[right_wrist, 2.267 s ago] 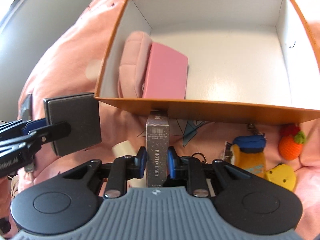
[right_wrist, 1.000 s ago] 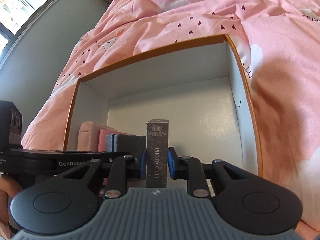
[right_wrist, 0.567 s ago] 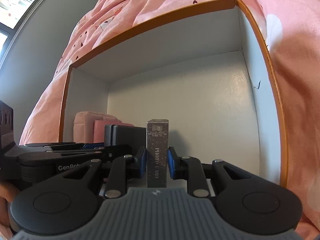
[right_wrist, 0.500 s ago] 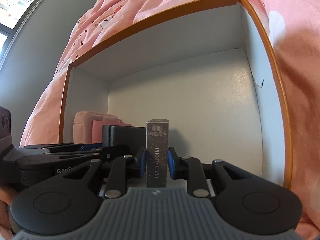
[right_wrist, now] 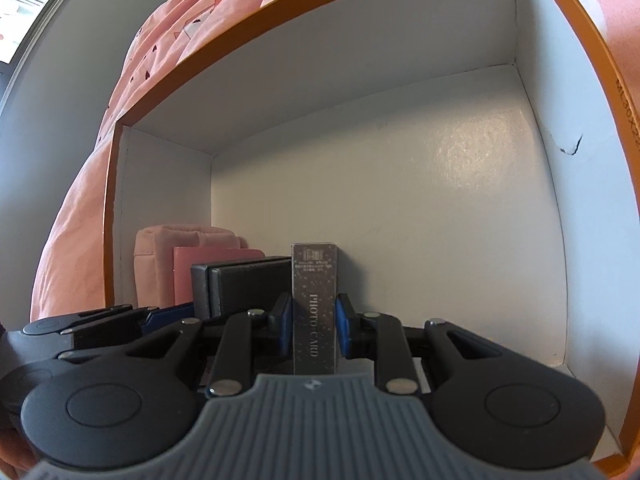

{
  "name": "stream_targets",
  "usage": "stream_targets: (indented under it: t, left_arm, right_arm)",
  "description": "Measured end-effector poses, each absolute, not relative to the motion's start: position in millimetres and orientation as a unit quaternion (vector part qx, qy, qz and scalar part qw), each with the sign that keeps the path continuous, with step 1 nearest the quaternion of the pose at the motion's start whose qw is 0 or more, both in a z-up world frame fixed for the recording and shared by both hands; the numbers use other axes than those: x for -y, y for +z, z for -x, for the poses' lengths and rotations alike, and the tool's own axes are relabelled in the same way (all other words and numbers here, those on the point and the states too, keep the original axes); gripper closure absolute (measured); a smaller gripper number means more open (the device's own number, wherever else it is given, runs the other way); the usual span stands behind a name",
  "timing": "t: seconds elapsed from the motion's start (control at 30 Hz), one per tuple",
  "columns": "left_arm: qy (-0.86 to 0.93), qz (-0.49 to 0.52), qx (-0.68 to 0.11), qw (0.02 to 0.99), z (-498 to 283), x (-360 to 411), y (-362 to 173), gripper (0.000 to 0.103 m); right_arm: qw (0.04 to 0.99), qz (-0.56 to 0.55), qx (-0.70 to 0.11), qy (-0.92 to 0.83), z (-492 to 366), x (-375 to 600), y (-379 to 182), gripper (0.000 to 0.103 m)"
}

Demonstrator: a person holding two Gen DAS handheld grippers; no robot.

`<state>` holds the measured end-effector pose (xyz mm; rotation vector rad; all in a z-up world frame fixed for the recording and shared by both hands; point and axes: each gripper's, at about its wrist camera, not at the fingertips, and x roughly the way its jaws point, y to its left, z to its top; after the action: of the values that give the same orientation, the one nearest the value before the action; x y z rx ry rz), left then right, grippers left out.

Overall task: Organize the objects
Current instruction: 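Open both tools to release the black case and grey card box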

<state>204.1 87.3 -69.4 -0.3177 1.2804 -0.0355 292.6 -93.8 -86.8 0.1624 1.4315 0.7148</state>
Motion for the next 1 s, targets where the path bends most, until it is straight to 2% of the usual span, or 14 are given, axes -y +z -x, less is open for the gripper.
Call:
stream_targets:
  t: [0.07, 0.27, 0.37, 0.4, 0.43, 0.57, 0.73, 0.8, 1.0]
  left_arm:
    - [-0.027, 0.152, -0.584, 0.797, -199, -90, -63, 0.054]
    - [-0.036, 0.178, -0.557, 0.811, -180, -107, -39, 0.053]
    - [-0.021, 0.165, -0.575, 0.801, -181, -107, -45, 0.054]
    - [-0.015, 0.161, -0.577, 0.801, -182, -105, -48, 0.059]
    - [-0.012, 0.156, -0.578, 0.801, -182, -104, -50, 0.06]
    - [-0.009, 0.139, -0.575, 0.806, -185, -93, -53, 0.056]
    - [-0.03, 0.154, -0.575, 0.803, -188, -90, -59, 0.056]
    - [-0.024, 0.157, -0.574, 0.804, -187, -93, -59, 0.065]
    - [-0.016, 0.171, -0.573, 0.802, -181, -101, -58, 0.069]
  right_arm:
    - [0.692, -0.078, -0.641, 0.323, -292, 93, -87, 0.078]
    - [0.691, -0.076, -0.641, 0.326, -290, 88, -85, 0.077]
    - [0.694, -0.069, -0.639, 0.326, -288, 86, -82, 0.076]
    - [0.693, -0.069, -0.639, 0.326, -287, 85, -82, 0.075]
    - [0.693, -0.068, -0.64, 0.325, -287, 84, -82, 0.075]
    - [0.692, -0.066, -0.64, 0.327, -285, 82, -83, 0.075]
    - [0.691, -0.073, -0.639, 0.33, -286, 80, -85, 0.074]
    - [0.687, -0.083, -0.64, 0.335, -288, 82, -88, 0.074]
    - [0.661, -0.088, -0.648, 0.368, -290, 78, -94, 0.08]
